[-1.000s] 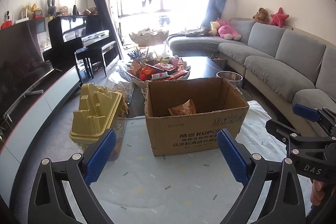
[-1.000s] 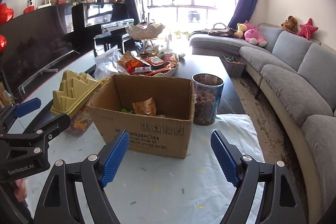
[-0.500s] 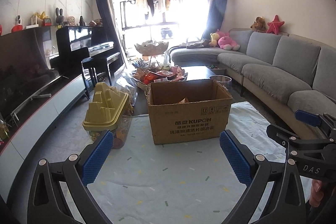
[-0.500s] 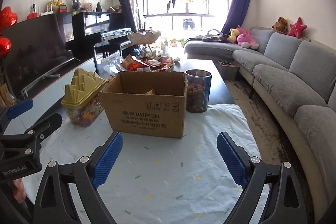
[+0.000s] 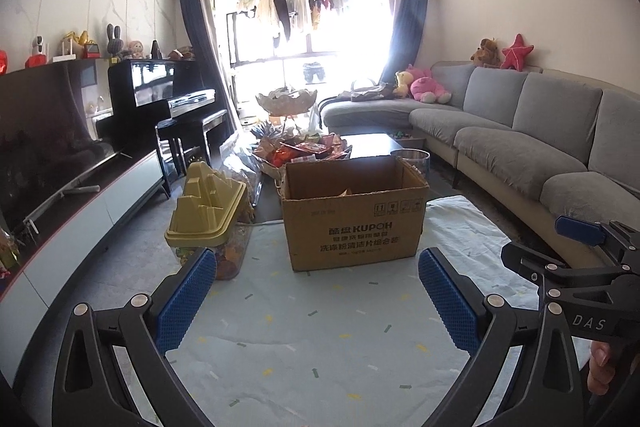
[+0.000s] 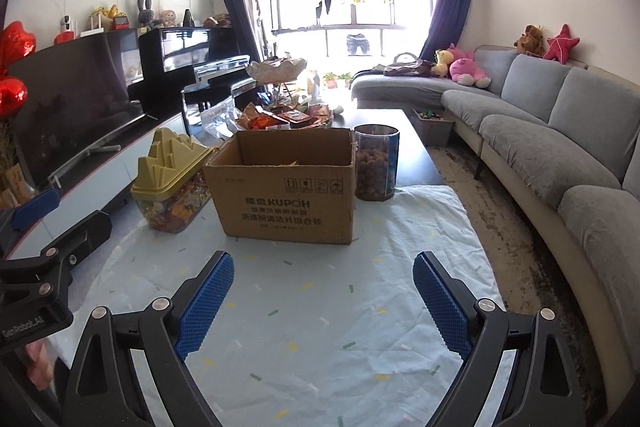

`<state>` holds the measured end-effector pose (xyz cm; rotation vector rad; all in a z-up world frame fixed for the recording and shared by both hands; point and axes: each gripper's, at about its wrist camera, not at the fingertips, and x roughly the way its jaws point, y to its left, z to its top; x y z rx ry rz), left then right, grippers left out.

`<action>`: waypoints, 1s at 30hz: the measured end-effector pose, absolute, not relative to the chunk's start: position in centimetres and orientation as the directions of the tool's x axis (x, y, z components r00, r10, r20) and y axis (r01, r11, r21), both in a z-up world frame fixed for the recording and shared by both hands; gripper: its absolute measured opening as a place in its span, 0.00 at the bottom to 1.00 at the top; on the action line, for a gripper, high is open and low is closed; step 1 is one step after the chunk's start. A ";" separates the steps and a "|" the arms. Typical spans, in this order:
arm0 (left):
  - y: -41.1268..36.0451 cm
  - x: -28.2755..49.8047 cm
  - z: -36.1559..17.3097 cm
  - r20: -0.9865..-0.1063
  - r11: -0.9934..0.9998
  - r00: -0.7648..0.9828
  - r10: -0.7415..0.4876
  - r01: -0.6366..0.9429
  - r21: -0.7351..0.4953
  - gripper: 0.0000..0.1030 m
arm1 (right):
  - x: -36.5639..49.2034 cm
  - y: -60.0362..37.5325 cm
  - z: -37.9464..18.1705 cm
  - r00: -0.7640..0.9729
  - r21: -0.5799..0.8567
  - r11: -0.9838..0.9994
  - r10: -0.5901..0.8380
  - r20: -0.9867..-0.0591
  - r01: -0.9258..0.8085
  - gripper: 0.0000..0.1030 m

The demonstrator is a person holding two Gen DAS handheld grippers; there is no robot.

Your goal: Organize snacks

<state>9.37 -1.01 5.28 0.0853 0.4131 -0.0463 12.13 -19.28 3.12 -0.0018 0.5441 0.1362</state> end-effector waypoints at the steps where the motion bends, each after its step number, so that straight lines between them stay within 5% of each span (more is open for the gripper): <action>1: -1.0 9.3 5.3 -0.400 0.995 0.916 -0.026 0.061 0.076 1.00 | 12.0 -19.3 3.2 0.847 0.033 0.991 0.128 -0.515 -0.130 0.89; 30: -0.7 9.2 4.2 -0.430 0.998 0.903 -0.014 0.039 0.047 1.00 | 11.2 -19.2 3.2 0.860 0.003 0.995 0.087 -0.503 -0.099 0.89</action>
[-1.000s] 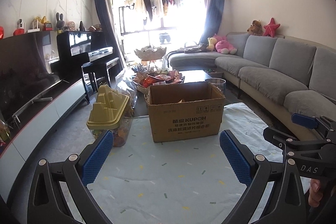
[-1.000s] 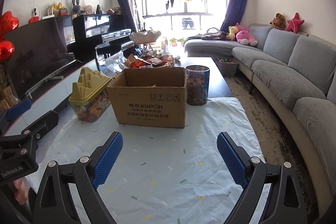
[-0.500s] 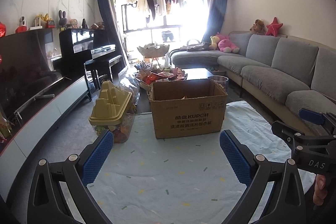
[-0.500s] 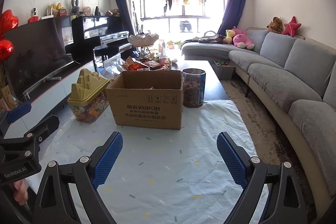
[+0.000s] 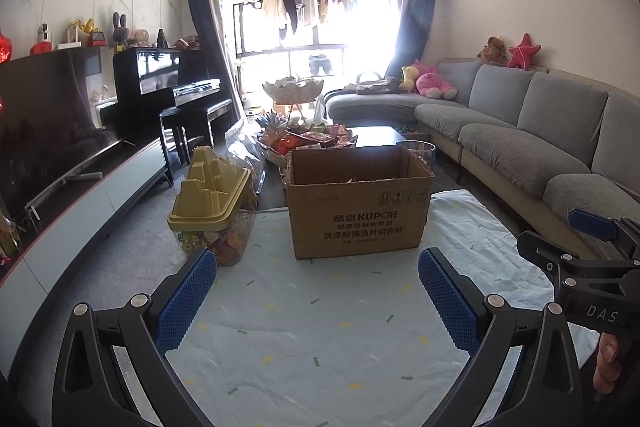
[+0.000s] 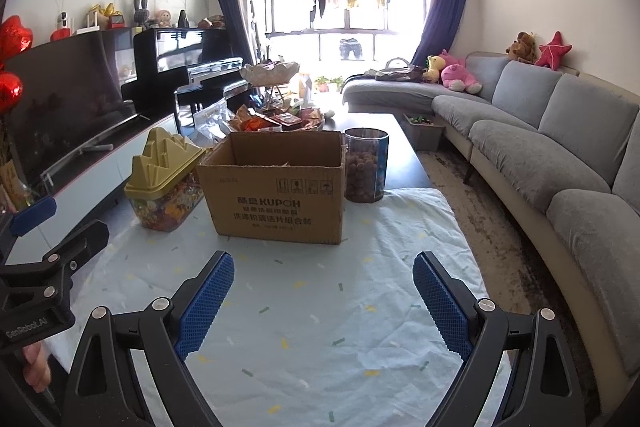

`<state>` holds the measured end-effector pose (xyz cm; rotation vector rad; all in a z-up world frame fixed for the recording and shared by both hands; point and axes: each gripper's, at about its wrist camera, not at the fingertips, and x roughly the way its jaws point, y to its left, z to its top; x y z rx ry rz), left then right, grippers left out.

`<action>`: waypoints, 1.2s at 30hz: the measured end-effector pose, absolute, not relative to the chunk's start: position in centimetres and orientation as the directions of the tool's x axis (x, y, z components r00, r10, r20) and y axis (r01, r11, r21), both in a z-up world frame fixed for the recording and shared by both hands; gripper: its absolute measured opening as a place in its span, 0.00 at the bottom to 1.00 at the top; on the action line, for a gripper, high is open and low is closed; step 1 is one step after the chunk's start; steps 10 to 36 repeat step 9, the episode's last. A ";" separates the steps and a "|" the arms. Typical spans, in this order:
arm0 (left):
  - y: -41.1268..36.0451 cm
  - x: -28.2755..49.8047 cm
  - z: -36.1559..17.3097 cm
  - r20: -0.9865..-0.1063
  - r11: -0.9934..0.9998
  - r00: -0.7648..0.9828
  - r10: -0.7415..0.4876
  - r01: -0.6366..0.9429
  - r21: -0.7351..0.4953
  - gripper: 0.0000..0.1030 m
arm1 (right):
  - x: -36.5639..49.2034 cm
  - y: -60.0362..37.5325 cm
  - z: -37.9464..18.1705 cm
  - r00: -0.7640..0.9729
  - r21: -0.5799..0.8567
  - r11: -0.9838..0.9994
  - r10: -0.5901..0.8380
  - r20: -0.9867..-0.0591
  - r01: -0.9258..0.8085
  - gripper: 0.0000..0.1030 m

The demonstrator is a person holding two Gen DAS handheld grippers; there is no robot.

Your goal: Organize snacks

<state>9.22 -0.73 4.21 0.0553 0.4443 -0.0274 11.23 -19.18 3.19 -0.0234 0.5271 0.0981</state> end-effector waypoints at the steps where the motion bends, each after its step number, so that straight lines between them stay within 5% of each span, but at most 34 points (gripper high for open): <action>1: -0.7 9.2 4.2 -0.431 0.998 0.902 -0.014 0.038 0.046 1.00 | 11.2 -19.2 3.2 0.860 0.004 0.995 0.088 -0.503 -0.100 0.89; 36: -0.6 9.3 4.0 -0.437 0.999 0.899 -0.013 0.033 0.038 1.00 | 11.4 -18.9 2.9 0.854 0.004 0.995 0.091 -0.512 -0.104 0.89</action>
